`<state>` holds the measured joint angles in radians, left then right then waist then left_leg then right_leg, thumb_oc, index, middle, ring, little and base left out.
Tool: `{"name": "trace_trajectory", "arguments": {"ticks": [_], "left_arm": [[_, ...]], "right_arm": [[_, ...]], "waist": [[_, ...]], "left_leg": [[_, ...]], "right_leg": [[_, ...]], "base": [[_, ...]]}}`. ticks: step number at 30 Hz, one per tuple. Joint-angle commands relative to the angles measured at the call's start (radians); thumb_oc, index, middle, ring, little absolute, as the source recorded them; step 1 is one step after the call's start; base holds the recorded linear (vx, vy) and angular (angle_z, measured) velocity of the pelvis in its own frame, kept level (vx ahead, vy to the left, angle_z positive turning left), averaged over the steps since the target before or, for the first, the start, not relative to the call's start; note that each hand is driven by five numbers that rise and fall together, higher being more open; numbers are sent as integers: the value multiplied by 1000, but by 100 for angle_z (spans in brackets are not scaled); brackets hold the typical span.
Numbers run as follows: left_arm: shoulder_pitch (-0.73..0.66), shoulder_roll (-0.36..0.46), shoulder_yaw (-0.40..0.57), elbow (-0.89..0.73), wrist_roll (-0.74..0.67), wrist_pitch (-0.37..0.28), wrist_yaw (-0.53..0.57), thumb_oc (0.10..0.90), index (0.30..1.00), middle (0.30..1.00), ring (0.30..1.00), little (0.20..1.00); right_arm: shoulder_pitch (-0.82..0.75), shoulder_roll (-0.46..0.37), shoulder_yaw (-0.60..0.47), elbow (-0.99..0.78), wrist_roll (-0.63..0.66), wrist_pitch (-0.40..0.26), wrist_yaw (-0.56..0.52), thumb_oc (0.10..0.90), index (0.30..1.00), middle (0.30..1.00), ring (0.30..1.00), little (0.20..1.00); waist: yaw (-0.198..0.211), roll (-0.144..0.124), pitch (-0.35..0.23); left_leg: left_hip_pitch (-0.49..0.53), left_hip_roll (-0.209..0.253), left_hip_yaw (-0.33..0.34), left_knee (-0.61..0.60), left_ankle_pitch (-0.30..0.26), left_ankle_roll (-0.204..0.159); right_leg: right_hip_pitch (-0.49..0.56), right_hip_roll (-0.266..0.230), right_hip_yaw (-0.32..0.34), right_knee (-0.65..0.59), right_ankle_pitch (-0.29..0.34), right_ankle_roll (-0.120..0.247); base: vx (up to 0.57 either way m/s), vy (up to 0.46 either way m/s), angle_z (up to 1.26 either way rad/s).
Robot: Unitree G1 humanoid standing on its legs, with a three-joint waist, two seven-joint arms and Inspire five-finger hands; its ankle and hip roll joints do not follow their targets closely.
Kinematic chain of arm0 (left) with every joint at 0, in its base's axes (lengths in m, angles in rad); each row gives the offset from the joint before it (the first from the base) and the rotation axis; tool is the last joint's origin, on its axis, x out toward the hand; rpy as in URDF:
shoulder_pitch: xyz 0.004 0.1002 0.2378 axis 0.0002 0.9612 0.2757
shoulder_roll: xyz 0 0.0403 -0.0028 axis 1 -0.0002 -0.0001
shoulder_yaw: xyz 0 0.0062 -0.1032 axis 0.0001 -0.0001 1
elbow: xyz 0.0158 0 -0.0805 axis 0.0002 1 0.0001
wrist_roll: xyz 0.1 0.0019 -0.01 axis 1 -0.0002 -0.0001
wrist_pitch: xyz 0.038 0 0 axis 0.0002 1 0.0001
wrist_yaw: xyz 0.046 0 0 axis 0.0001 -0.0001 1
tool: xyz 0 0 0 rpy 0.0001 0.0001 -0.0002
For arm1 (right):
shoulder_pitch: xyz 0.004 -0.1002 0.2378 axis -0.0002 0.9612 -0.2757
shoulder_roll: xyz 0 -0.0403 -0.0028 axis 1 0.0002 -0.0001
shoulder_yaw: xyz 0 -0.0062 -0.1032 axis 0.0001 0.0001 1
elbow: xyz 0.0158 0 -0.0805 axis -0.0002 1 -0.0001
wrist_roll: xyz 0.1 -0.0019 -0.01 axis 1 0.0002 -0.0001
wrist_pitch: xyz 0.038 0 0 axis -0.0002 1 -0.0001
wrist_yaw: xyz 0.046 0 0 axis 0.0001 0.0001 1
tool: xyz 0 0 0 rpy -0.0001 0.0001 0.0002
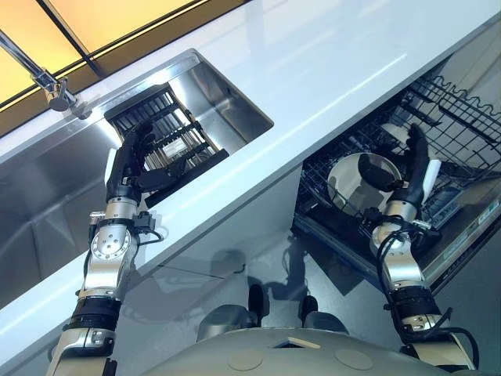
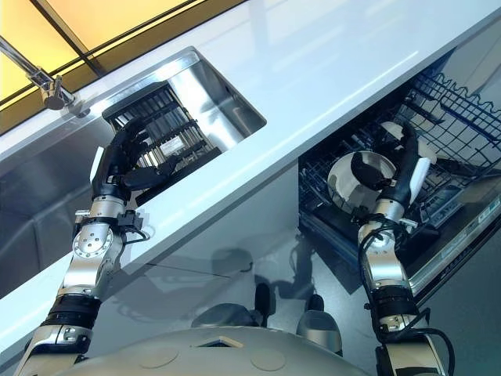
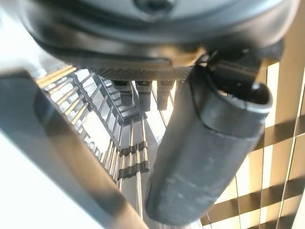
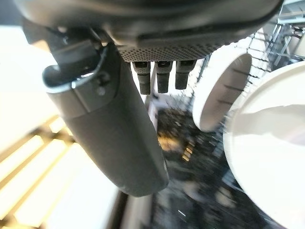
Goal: Pick up plates and place into dishwasher.
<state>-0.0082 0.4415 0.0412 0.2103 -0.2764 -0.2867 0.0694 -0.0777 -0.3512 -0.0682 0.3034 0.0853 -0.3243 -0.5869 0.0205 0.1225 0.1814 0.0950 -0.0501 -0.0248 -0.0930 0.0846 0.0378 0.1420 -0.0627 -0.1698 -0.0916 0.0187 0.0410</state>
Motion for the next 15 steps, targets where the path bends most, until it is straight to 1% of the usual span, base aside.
{"name": "trace_trajectory", "arguments": {"ticks": [1,2,4,5,7,10,12,14,15], "left_arm": [[-15,9,44,-22,-31,-84,-9,800,900,900,900,900],[-12,8,48,-21,-31,-85,-11,800,900,900,900,900],[0,11,65,-24,-37,-87,-17,800,900,900,900,900],[6,12,72,-25,-37,-88,-18,800,900,900,900,900],[18,14,92,-28,-45,-87,-22,800,900,900,900,900],[32,13,112,-30,-56,-91,-25,800,900,900,900,900],[33,15,116,-23,-59,-96,-26,800,900,900,900,900],[29,21,116,-27,-57,-87,-24,800,900,900,900,900],[23,26,112,-23,-60,-87,-21,800,900,900,900,900]], "right_arm": [[-18,-12,-89,-131,104,-162,8,800,900,900,900,900],[-9,-10,-99,-132,129,-170,17,800,900,900,900,900],[18,-1,-130,-140,175,-165,59,800,900,900,900,900],[30,2,-141,-143,194,-160,73,800,900,900,900,900],[69,15,-169,-139,261,-140,139,800,900,900,900,900],[111,25,-198,-101,326,-112,184,800,900,900,900,900],[125,23,-216,-58,404,-91,204,800,900,900,900,900],[133,22,-235,0,500,-68,244,800,900,900,900,900],[133,23,-240,26,552,-56,285,800,900,900,900,900]], "waist": [[-22,-17,-57],[-25,-18,-57],[-35,-22,-53],[-40,-23,-52],[-53,-26,-46],[-68,-30,-39],[-74,-30,-36],[-81,-31,-29],[-83,-32,-25]], "left_leg": [[36,-6,59,6,-141,-8],[37,-6,62,6,-142,-7],[39,-3,72,7,-144,-5],[40,-2,75,8,-145,-5],[41,-1,85,8,-146,-3],[38,1,97,9,-148,-1],[36,2,104,9,-148,-1],[34,3,109,9,-149,-1],[33,3,110,9,-149,-1]], "right_leg": [[-66,31,16,135,-138,23],[-66,31,18,136,-139,23],[-71,32,24,141,-139,26],[-73,33,27,144,-140,26],[-79,34,33,151,-142,28],[-91,34,41,162,-145,30],[-97,34,44,166,-145,31],[-103,34,47,168,-144,32],[-106,34,48,169,-142,32]], "base": [[0,-10,-7],[2,-10,-11],[2,-13,-17],[1,-16,-13],[0,-15,-9],[-19,-14,-19],[-19,-14,-15],[-19,-25,-11],[-21,-34,-7]]}}
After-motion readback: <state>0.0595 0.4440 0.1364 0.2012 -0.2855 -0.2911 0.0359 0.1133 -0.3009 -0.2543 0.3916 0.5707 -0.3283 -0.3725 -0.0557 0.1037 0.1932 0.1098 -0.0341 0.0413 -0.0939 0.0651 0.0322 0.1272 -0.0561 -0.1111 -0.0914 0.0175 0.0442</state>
